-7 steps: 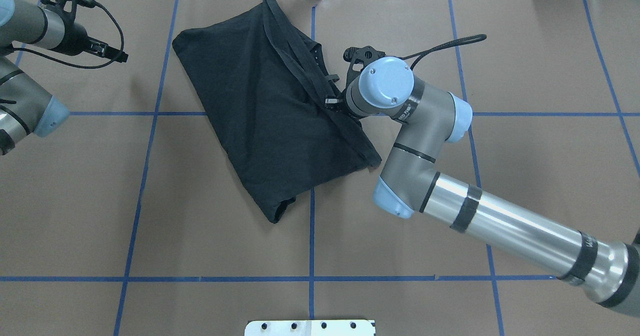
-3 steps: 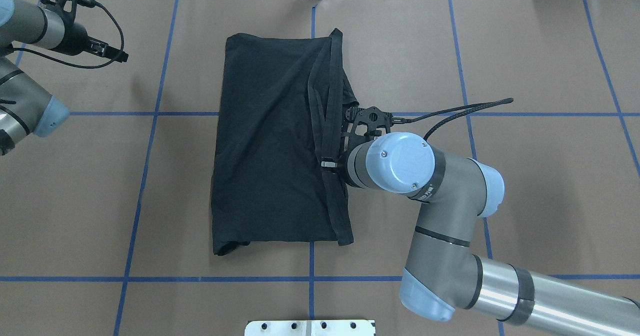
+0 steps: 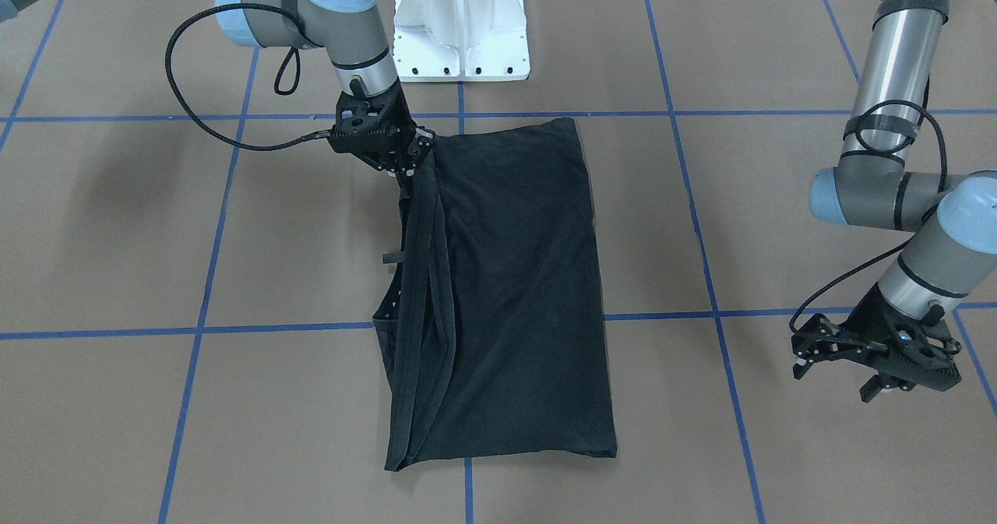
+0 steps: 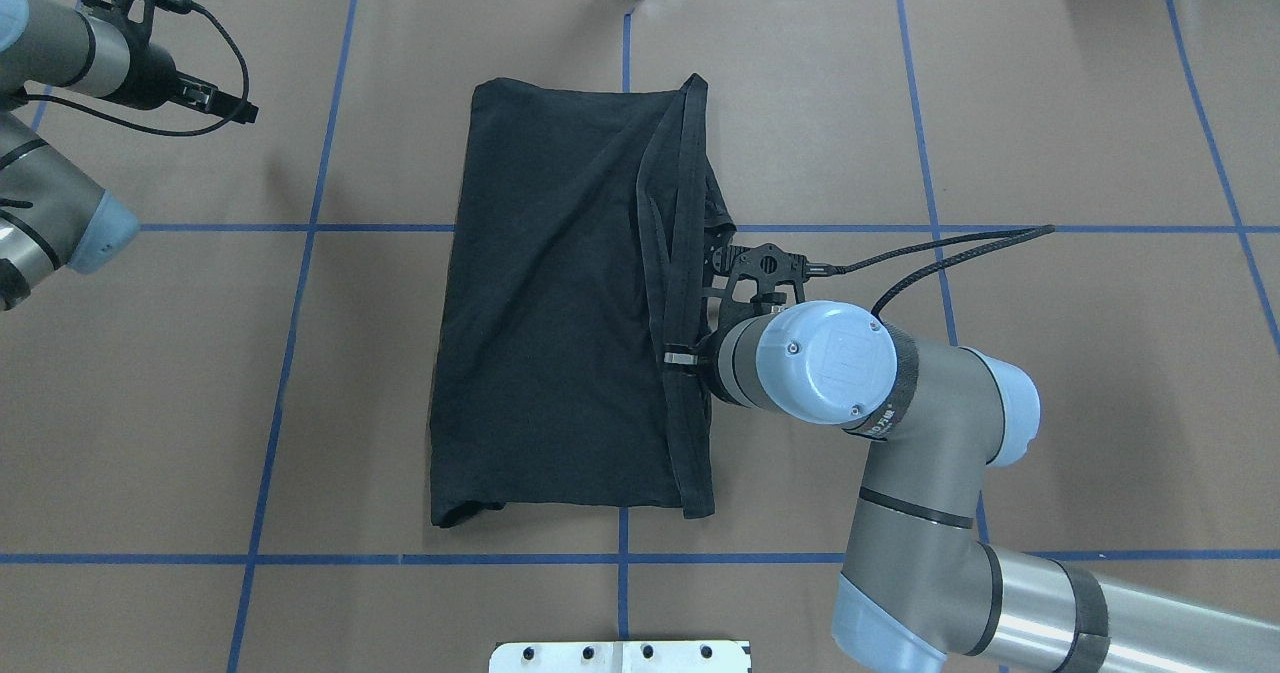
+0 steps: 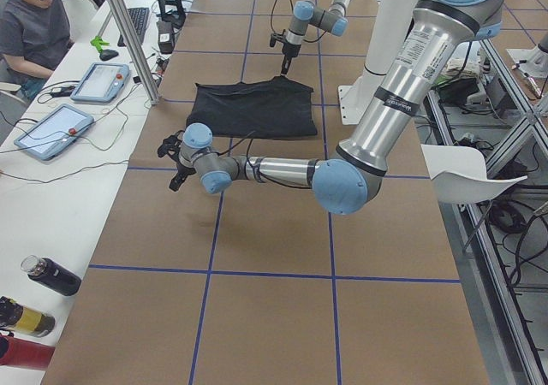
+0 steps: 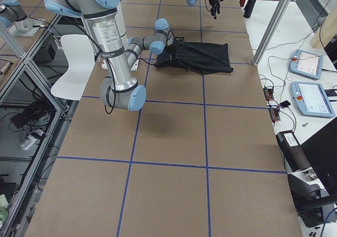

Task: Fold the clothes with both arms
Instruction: 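Move the right gripper to the shirt side edge nearest it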

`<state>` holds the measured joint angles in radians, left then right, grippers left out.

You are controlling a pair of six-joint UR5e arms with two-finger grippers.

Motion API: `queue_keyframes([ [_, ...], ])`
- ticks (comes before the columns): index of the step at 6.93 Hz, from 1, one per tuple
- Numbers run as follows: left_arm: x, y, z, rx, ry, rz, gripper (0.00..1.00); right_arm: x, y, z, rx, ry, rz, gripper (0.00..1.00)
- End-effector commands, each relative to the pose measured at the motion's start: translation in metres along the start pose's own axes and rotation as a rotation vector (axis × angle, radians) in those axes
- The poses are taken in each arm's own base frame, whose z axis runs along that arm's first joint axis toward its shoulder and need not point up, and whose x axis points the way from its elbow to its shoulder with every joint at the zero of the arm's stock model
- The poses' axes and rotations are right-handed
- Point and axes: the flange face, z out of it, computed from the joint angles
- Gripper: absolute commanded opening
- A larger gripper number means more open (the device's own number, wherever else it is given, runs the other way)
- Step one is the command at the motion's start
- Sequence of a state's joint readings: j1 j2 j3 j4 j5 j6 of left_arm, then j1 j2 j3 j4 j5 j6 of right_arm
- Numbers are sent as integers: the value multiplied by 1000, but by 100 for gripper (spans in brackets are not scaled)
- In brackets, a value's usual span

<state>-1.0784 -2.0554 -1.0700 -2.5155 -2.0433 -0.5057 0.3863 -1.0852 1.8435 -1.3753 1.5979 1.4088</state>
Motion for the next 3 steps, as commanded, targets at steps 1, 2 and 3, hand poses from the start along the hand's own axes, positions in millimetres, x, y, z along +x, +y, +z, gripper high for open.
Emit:
queue_keyframes([
  [1, 1, -1, -1, 2, 1, 1, 100, 9, -14, -1, 19, 14, -16, 100],
  [2, 1, -1, -1, 2, 1, 1, 100, 4, -23, -2, 24, 15, -42, 100],
  [3, 1, -1, -1, 2, 1, 1, 100, -21, -29, 5, 21, 51, -45, 100],
])
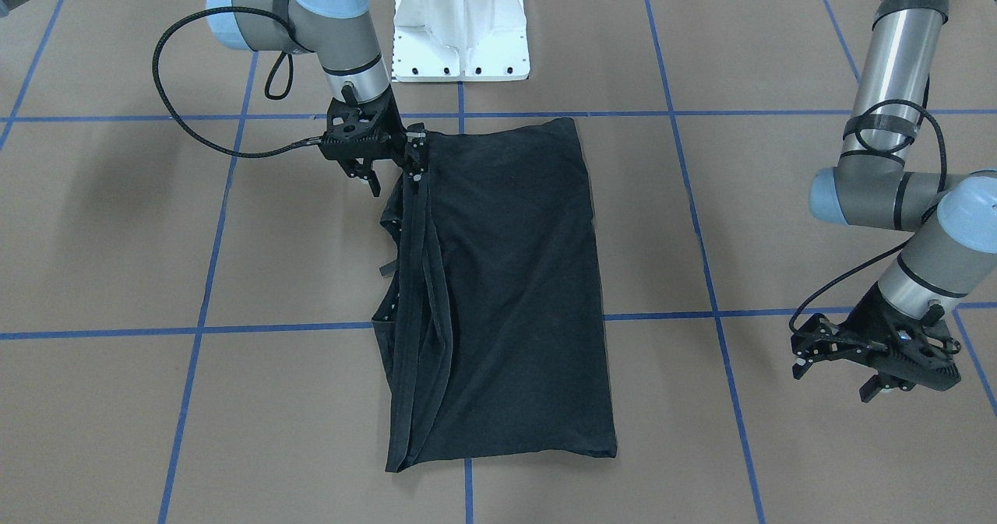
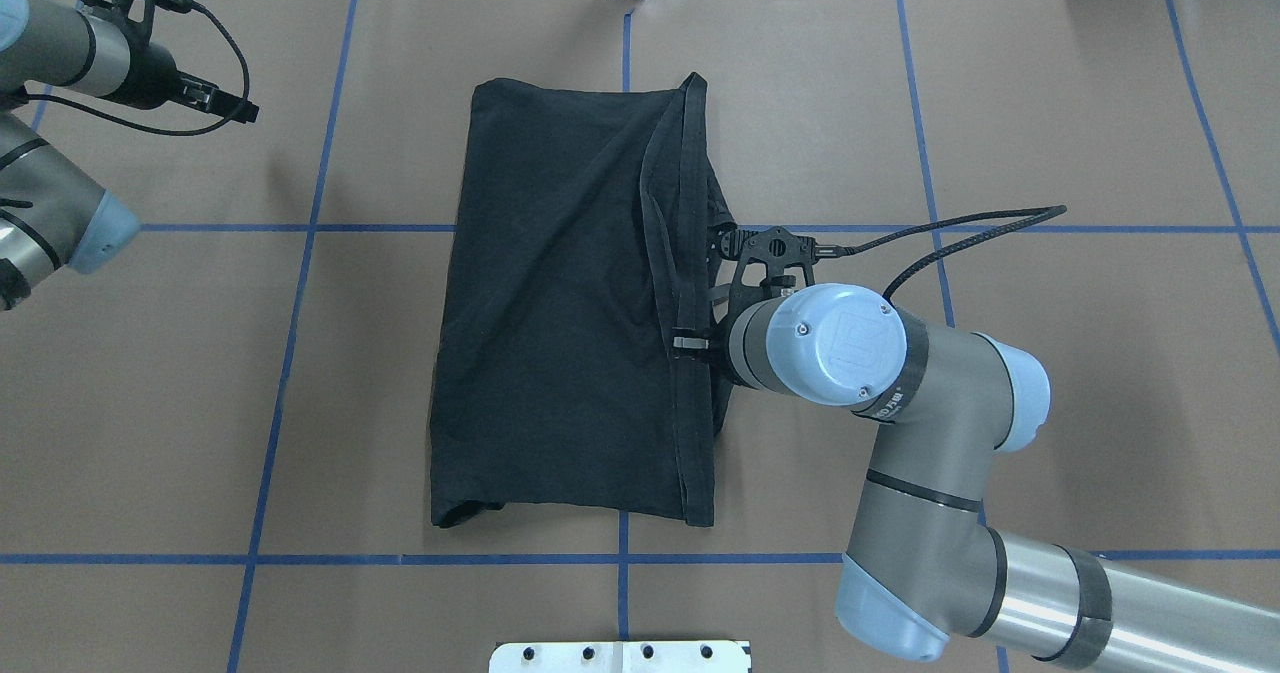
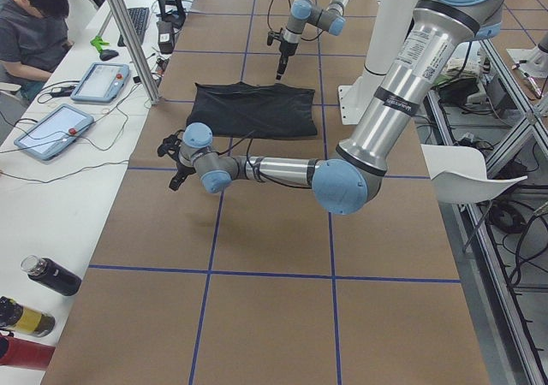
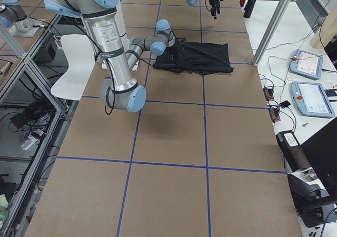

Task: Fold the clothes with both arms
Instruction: 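Move the right gripper to the shirt side edge nearest it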

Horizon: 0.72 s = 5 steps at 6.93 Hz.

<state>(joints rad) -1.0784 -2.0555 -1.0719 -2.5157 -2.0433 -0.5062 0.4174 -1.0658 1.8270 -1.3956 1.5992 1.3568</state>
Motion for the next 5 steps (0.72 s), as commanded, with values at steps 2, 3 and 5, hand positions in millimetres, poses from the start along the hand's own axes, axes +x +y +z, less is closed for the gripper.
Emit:
queue_keyframes([
  [2, 2, -2, -2, 6, 3, 2, 100, -72, -20, 34, -27, 157, -12, 100],
  [3, 3, -2, -2, 7, 4, 0, 100, -77, -22, 41, -45, 212, -77, 100],
  [5, 3, -2, -2, 7, 4, -2, 100, -115, -70, 43, -55, 319, -164, 100],
])
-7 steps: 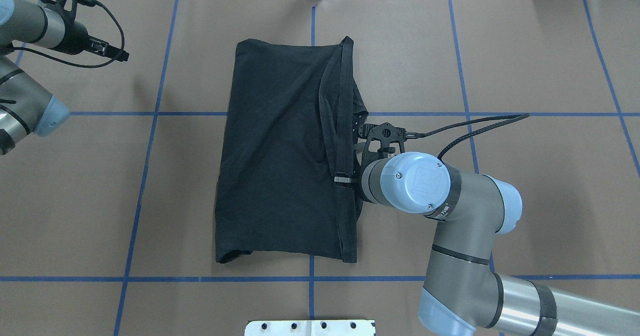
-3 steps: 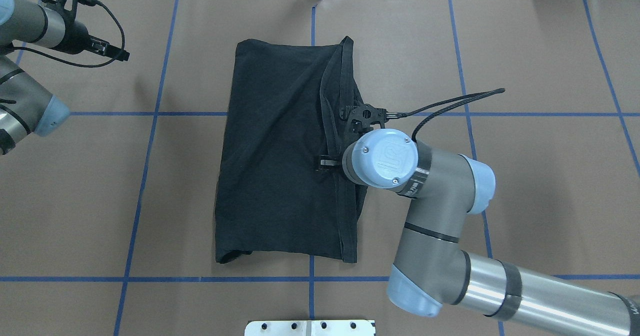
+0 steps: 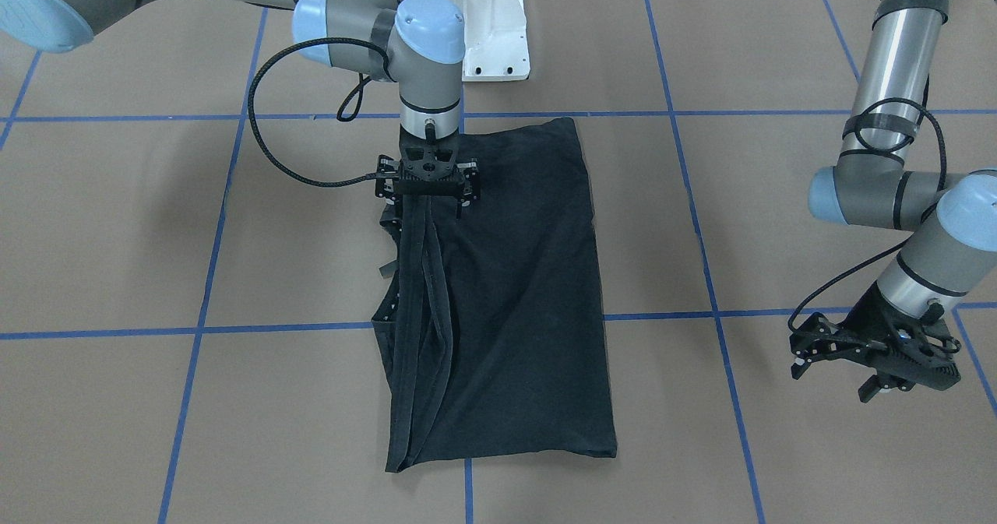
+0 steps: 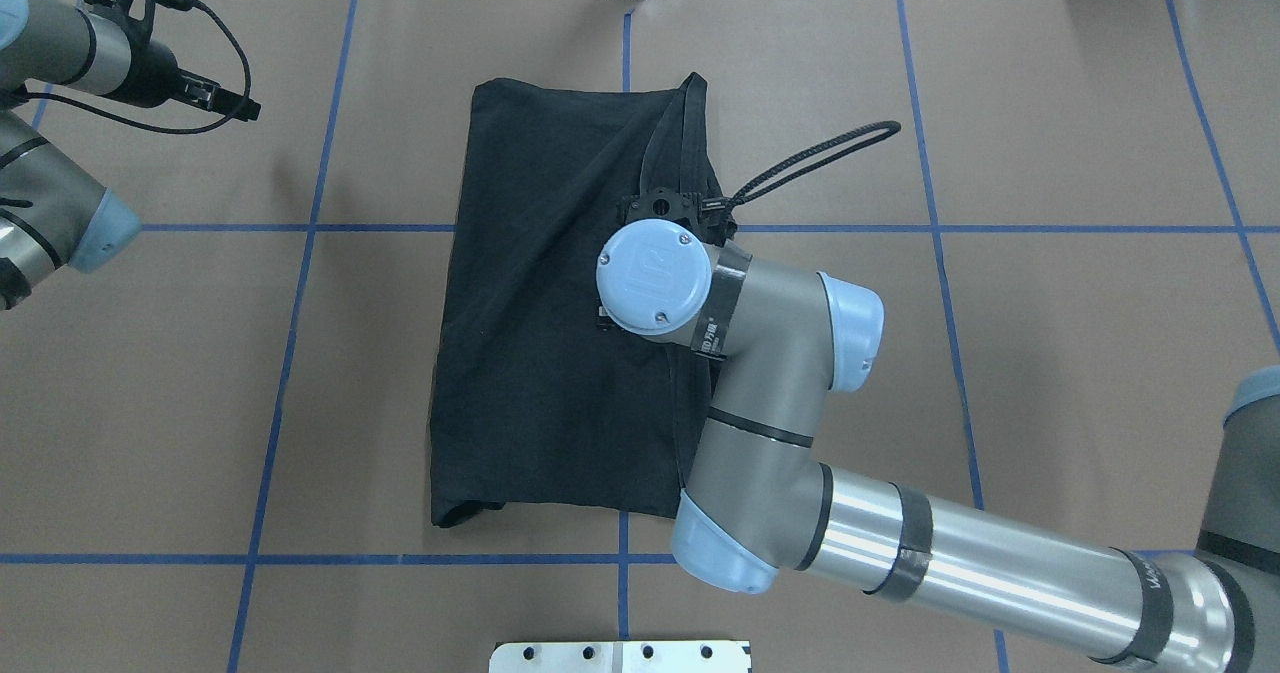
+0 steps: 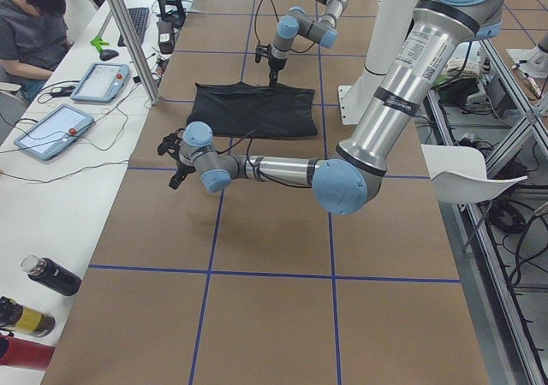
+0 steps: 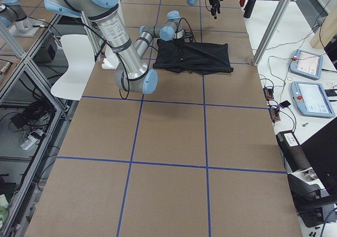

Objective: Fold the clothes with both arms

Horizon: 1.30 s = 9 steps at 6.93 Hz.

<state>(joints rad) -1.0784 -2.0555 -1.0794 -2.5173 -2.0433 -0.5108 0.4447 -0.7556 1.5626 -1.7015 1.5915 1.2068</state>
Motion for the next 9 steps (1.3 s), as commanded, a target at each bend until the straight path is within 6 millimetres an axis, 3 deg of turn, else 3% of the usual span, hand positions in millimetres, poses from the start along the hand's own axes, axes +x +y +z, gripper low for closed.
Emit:
queue_keyframes([
  [1, 1, 0, 0, -1, 1, -1, 100, -43, -53, 15, -20, 112, -68, 100],
  [2, 1, 0, 0, -1, 1, -1, 100, -38, -63, 23, -31, 139, -128, 100],
  [4, 1, 0, 0, -1, 1, -1, 100, -25, -61, 54, -67, 210, -200, 100],
  [9, 2, -1, -2, 3, 4, 1, 100, -5, -62, 59, -128, 317, -261, 100],
])
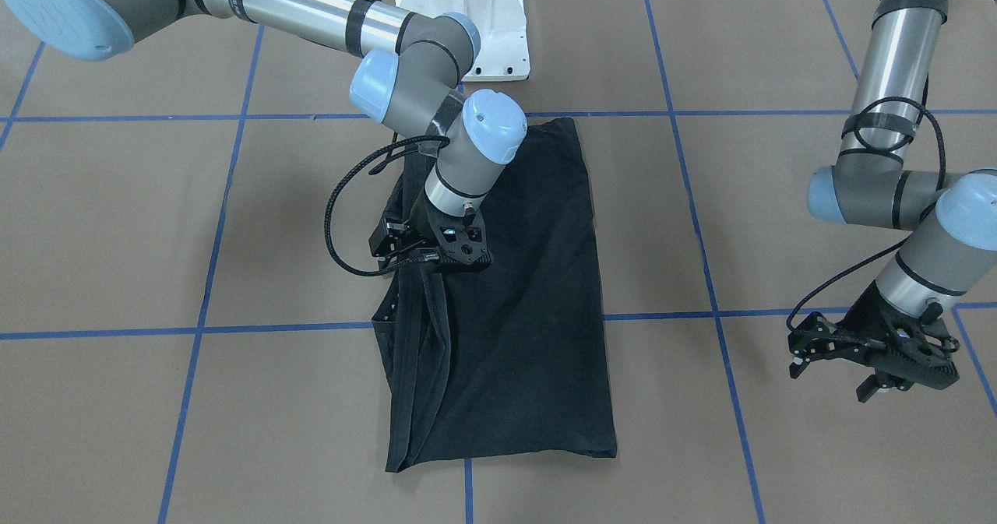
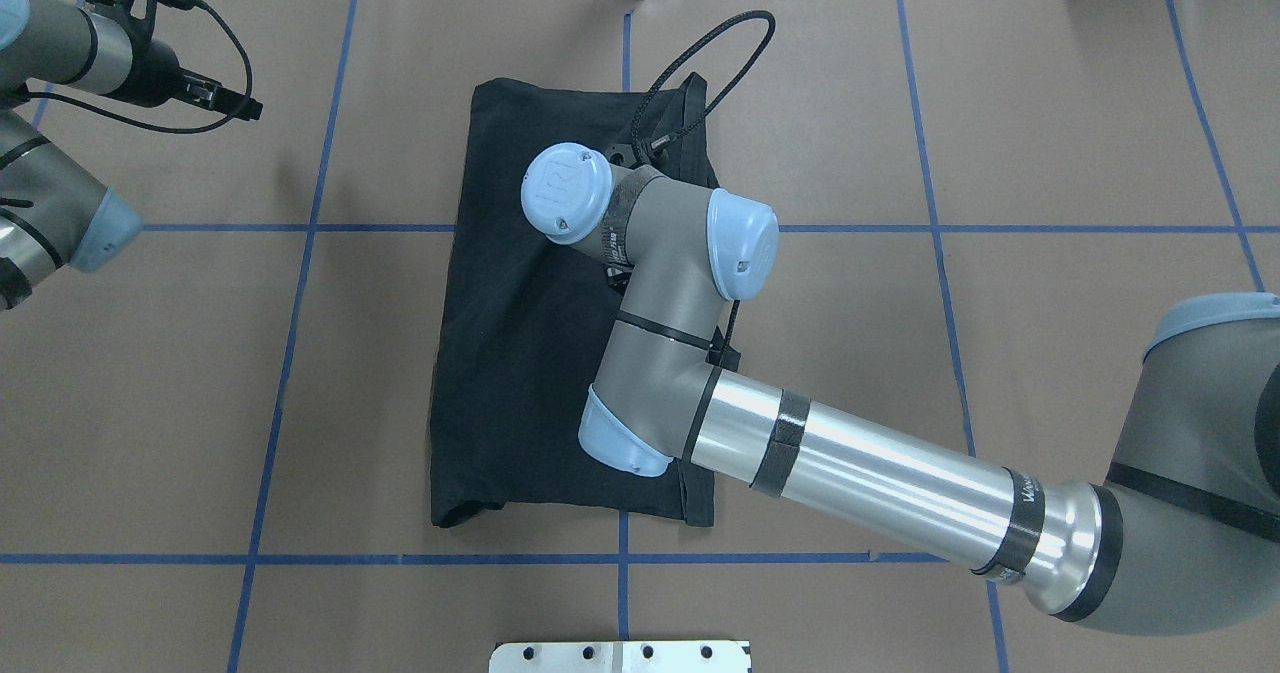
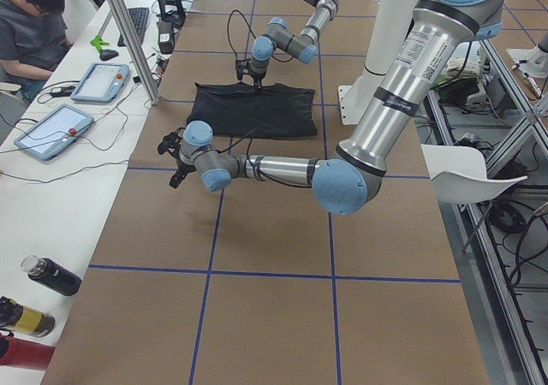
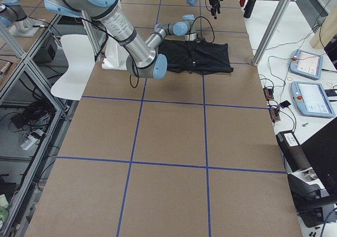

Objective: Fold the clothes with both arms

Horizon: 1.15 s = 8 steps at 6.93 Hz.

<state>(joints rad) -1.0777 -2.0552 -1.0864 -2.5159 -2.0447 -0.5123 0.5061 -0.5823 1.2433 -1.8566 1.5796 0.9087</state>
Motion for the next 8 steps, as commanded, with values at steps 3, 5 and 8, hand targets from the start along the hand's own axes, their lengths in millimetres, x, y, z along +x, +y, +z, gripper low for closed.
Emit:
queue_keyframes([
  [3, 0, -1, -1, 1, 0, 0, 100, 88, 31, 36, -2, 43, -88, 100],
  [5, 1, 0, 0, 1, 1, 1, 100, 104, 32, 39, 4, 44, -88, 100],
  [8, 0, 1, 0, -1, 0, 0, 100, 117, 40, 5, 81, -118, -59, 100],
])
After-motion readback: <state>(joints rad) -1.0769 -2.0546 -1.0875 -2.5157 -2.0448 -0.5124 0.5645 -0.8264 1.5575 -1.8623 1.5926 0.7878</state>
